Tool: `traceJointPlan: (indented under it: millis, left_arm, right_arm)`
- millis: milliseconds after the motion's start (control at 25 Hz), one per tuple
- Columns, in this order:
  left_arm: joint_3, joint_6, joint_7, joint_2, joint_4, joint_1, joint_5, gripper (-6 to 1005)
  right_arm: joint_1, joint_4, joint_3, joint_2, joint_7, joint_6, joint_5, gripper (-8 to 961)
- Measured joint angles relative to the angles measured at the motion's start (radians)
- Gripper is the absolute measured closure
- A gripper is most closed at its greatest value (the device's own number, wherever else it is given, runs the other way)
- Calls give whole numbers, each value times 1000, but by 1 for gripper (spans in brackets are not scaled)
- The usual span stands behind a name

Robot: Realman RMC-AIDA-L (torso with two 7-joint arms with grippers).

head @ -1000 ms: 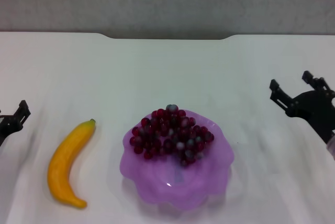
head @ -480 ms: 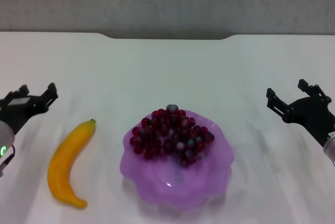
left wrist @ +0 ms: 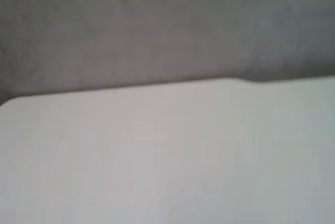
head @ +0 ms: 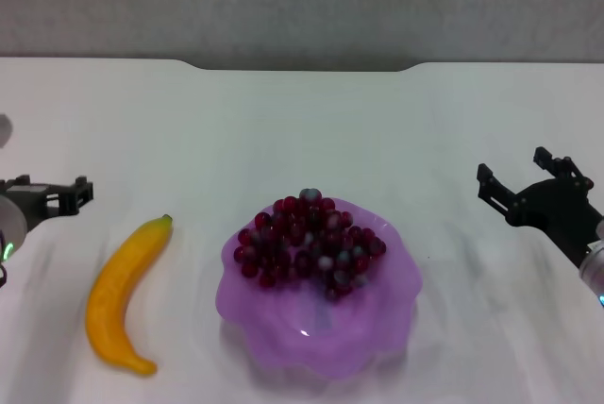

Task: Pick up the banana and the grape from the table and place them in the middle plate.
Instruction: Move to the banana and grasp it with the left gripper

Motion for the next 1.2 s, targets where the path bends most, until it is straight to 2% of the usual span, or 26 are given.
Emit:
traceJointPlan:
  millis: [40, 80, 120, 360, 600, 800, 1200]
  left_arm:
    - [0, 0, 0, 0, 0, 0, 0, 260]
    - [5, 128, 46, 0, -56, -19, -28, 260]
    - [5, 128, 46, 0, -56, -19, -28, 260]
    - [-9, 474, 156, 4, -163, -107, -130, 260]
    - [13, 671, 159, 9, -198, -187, -154, 260]
    - [52, 731, 160, 7, -159, -254, -159, 260]
    - [86, 738, 160, 1, 74, -383, -183, 260]
  right_arm:
    - [0, 3, 0, 0, -8, 7, 0, 62]
    - [0, 4, 0, 0, -15, 11, 0, 62]
    - [-1, 6, 0, 0, -21, 14, 0, 62]
    - [-2, 8, -1, 0, -26, 15, 0, 62]
    - [-2, 11, -11, 0, -26, 24, 0, 62]
    - [-1, 19, -23, 0, -34, 24, 0, 62]
    - [-11, 44, -24, 0, -78, 24, 4, 62]
